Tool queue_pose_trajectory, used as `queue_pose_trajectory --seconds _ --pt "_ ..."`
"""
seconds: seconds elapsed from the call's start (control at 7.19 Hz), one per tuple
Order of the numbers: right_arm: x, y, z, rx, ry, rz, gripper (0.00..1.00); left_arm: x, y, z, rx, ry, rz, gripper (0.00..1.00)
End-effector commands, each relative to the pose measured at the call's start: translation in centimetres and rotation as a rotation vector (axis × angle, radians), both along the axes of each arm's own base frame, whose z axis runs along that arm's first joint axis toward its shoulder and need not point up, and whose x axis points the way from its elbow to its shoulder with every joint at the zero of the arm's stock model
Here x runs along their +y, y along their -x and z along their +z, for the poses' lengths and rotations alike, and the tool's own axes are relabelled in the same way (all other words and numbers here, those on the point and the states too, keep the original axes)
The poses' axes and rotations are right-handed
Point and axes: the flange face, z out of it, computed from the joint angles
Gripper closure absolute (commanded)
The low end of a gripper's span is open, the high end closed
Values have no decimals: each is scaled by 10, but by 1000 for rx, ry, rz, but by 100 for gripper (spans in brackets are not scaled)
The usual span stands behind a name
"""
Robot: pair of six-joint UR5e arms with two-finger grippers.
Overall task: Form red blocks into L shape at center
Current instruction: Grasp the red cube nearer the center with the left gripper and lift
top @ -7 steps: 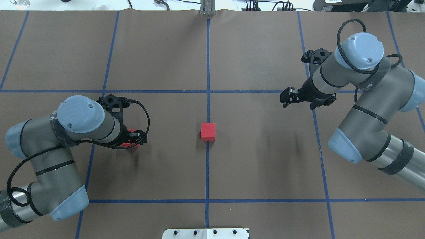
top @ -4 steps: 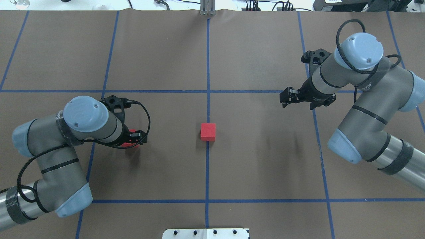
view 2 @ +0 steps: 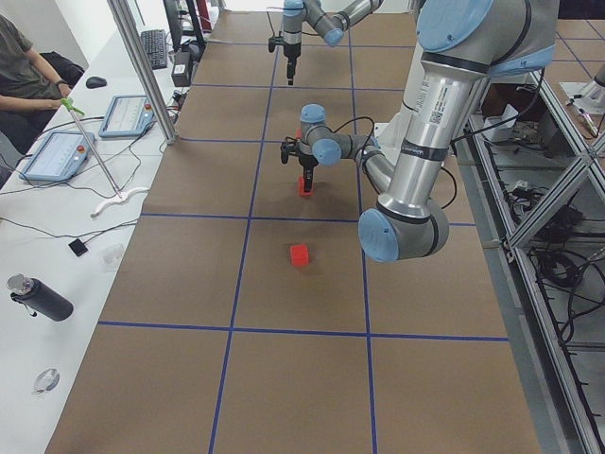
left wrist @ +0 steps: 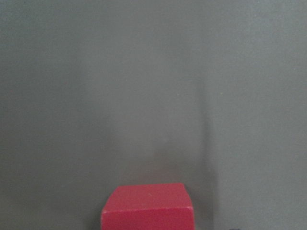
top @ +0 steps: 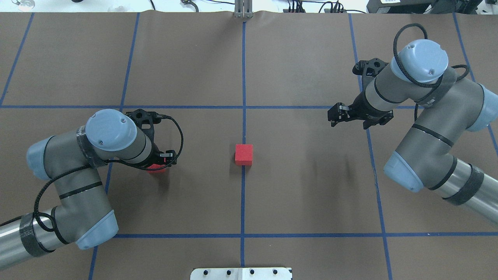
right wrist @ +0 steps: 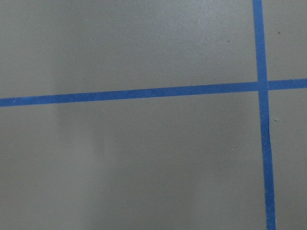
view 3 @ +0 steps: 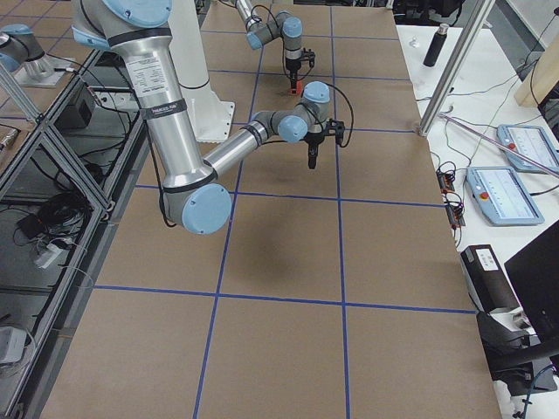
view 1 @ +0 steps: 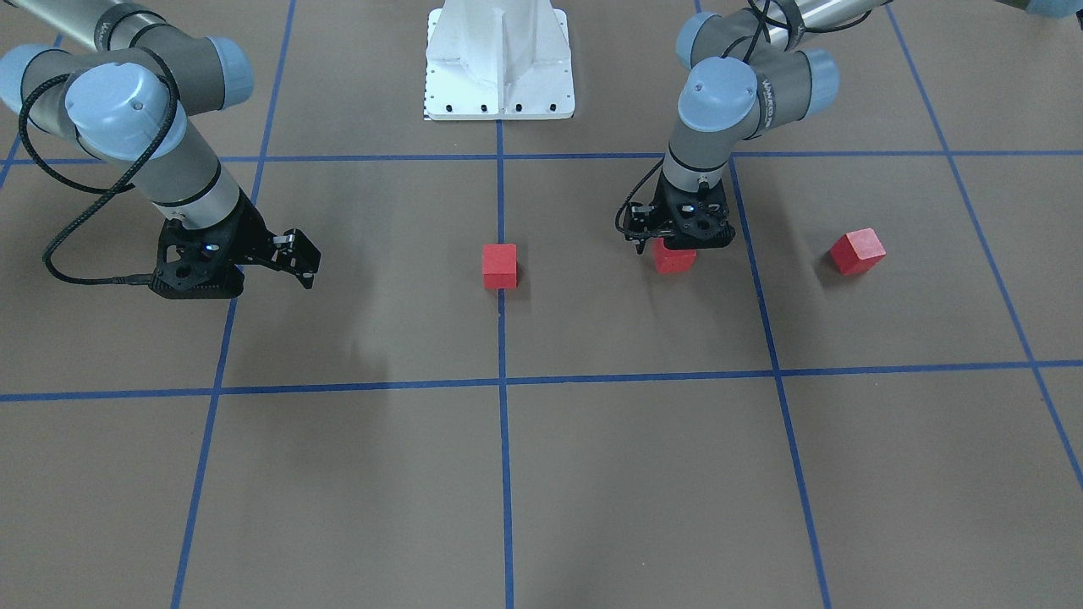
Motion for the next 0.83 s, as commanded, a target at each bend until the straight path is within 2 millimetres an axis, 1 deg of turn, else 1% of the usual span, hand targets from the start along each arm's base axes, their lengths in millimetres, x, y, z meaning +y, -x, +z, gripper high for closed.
queue_pose_trajectory --seconds 0.0,0.14,0.28,0.42,0.56,0.7 --pt "1 2 2 3 2 -3 0 -3 3 -3 2 -2 -9 100" --pt "1 2 2 4 1 -2 0 -9 10 -10 14 -9 -22 100" --pt "1 2 0 1 0 -3 0 -20 12 -37 49 -30 -39 100" --pt "0 0 1 1 -3 -2 0 -30 3 -69 85 -56 -48 100" --pt "0 -3 1 0 -3 1 0 -46 -10 -93 102 -67 -57 100" --pt "1 -5 7 7 3 1 0 -72 -46 -126 96 -84 -71 100"
